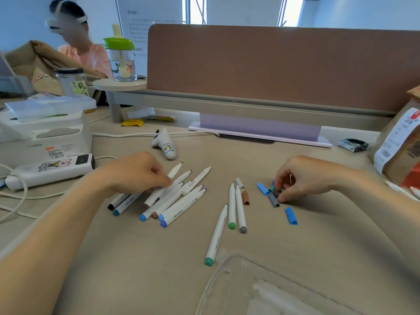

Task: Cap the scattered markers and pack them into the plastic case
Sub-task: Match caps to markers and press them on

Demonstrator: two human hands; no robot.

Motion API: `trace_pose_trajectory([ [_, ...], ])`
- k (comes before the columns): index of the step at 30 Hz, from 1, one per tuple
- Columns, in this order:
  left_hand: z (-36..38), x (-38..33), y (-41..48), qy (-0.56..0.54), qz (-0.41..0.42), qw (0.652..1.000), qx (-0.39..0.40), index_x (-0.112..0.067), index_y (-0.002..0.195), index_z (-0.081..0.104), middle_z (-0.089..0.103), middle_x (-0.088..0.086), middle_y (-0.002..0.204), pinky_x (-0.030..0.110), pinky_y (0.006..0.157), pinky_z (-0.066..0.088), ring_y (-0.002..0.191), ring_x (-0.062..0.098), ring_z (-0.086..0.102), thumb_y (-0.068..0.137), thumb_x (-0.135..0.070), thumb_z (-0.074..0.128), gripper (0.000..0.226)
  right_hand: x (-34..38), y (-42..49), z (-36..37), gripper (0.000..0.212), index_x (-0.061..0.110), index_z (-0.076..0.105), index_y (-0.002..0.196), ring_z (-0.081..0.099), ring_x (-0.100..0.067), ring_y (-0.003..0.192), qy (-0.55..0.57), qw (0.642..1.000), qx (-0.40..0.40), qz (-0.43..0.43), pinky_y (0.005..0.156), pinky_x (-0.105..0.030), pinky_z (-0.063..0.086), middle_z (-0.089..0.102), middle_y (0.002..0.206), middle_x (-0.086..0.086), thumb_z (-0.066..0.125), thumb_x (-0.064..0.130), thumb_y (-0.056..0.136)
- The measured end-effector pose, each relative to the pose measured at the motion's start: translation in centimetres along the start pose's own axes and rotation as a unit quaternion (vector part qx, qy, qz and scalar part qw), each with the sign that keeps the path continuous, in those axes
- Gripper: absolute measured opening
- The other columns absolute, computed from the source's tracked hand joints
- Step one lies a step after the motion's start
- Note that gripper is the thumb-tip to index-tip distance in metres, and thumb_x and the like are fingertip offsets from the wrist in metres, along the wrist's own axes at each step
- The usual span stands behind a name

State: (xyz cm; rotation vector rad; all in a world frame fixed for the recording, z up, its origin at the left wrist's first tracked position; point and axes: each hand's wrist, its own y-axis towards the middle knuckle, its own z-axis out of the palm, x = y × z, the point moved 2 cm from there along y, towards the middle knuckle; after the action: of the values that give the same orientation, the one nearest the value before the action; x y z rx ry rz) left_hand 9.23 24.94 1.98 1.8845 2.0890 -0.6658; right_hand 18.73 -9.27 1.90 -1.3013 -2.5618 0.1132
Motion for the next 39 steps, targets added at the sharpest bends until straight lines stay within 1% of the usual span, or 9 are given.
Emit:
trace_pose_trajectory([
  [3, 0.5, -2.0, -1.0, -0.075, 0.044, 0.996, 0.030, -0.013, 0.070, 0.070, 0.053, -0.003, 0.054, 0.021, 0.055, 0.037, 0.047, 0.005, 0.043, 0.092, -0.038, 0.064, 0.034, 0.5, 0.3, 0.5, 0.006, 0.030, 0.075, 0.077, 0.059, -0.006, 0.069, -0.016, 1.000, 0.003, 0.007, 0.068, -0.028, 0.051, 0.069, 0.072, 0.011, 0.077, 0.035, 0.078],
  [7, 1.3, -2.6, -1.3, -0.118, 0.060, 0.989, 0.071, -0.014, 0.079, 0.074, 0.055, -0.004, 0.058, 0.016, 0.050, 0.035, 0.049, 0.003, 0.044, 0.092, -0.036, 0.064, 0.027, 1.2, 0.1, 0.1, 0.006, 0.027, 0.074, 0.078, 0.061, -0.007, 0.070, -0.038, 0.999, 0.007, -0.002, 0.066, -0.026, 0.052, 0.069, 0.073, 0.012, 0.072, 0.031, 0.082],
  [10, 1.7, -2.7, -1.2, -0.129, 0.075, 0.986, 0.076, -0.018, 0.079, 0.073, 0.054, -0.009, 0.059, 0.018, 0.053, 0.035, 0.053, 0.002, 0.044, 0.092, -0.037, 0.064, 0.025, 1.7, 0.0, -1.3, 0.007, 0.025, 0.074, 0.075, 0.064, -0.014, 0.067, 0.023, 0.999, -0.037, -0.010, 0.066, -0.033, 0.056, 0.071, 0.072, 0.007, 0.073, 0.028, 0.081],
  [12, 1.8, -2.9, -1.3, -0.124, 0.086, 0.986, 0.075, -0.016, 0.082, 0.072, 0.059, -0.012, 0.062, 0.015, 0.054, 0.037, 0.054, 0.000, 0.046, 0.094, -0.036, 0.062, 0.026, 2.4, 0.3, -2.4, 0.005, 0.021, 0.074, 0.077, 0.063, -0.020, 0.064, 0.124, 0.989, -0.078, -0.031, 0.061, -0.031, 0.054, 0.072, 0.072, -0.001, 0.074, 0.019, 0.082],
  [17, 1.9, -3.3, -1.6, -0.141, 0.090, 0.982, 0.093, -0.011, 0.091, 0.070, 0.076, -0.001, 0.082, 0.017, 0.060, 0.042, 0.060, 0.003, 0.052, 0.097, -0.031, 0.058, 0.025, 5.4, 2.5, -2.5, 0.023, 0.012, 0.070, 0.112, 0.063, -0.018, 0.063, 0.389, 0.909, -0.118, -0.087, 0.064, -0.025, 0.054, 0.070, 0.077, -0.008, 0.066, 0.005, 0.090],
  [21, 1.9, -2.9, -1.4, -0.165, 0.086, 0.980, 0.074, -0.006, 0.093, 0.070, 0.074, 0.010, 0.080, 0.026, 0.064, 0.044, 0.064, 0.013, 0.052, 0.096, -0.029, 0.060, 0.025, 7.5, 4.9, -1.5, 0.019, 0.001, 0.070, 0.108, 0.069, -0.024, 0.071, 0.509, 0.847, -0.119, -0.093, 0.065, -0.028, 0.059, 0.069, 0.083, -0.014, 0.066, 0.005, 0.090],
  [25, 1.8, -2.6, -1.2, -0.177, 0.081, 0.980, 0.052, -0.009, 0.092, 0.070, 0.072, 0.017, 0.081, 0.019, 0.059, 0.043, 0.055, 0.007, 0.052, 0.096, -0.027, 0.061, 0.021, 8.7, 6.8, -0.8, 0.015, 0.001, 0.073, 0.098, 0.066, -0.021, 0.068, 0.519, 0.841, -0.119, -0.098, 0.063, -0.027, 0.058, 0.073, 0.083, -0.016, 0.071, 0.007, 0.084],
  [29, 1.5, -2.1, -0.8, -0.177, 0.080, 0.980, 0.042, -0.010, 0.091, 0.071, 0.067, 0.026, 0.084, 0.033, 0.066, 0.042, 0.061, 0.016, 0.048, 0.094, -0.030, 0.062, 0.021, 8.8, 7.9, -0.1, 0.011, 0.003, 0.074, 0.095, 0.062, -0.017, 0.064, 0.540, 0.827, -0.110, -0.108, 0.061, -0.025, 0.054, 0.072, 0.085, -0.017, 0.071, 0.008, 0.085],
  [39, 1.8, -2.0, -0.4, -0.171, 0.091, 0.980, 0.039, -0.014, 0.088, 0.072, 0.065, 0.027, 0.077, 0.033, 0.063, 0.042, 0.059, 0.021, 0.048, 0.094, -0.030, 0.063, 0.019, 9.3, 7.3, 0.7, 0.012, 0.003, 0.073, 0.096, 0.066, -0.017, 0.064, 0.540, 0.829, -0.054, -0.134, 0.062, -0.022, 0.056, 0.073, 0.075, -0.012, 0.067, 0.001, 0.086],
])
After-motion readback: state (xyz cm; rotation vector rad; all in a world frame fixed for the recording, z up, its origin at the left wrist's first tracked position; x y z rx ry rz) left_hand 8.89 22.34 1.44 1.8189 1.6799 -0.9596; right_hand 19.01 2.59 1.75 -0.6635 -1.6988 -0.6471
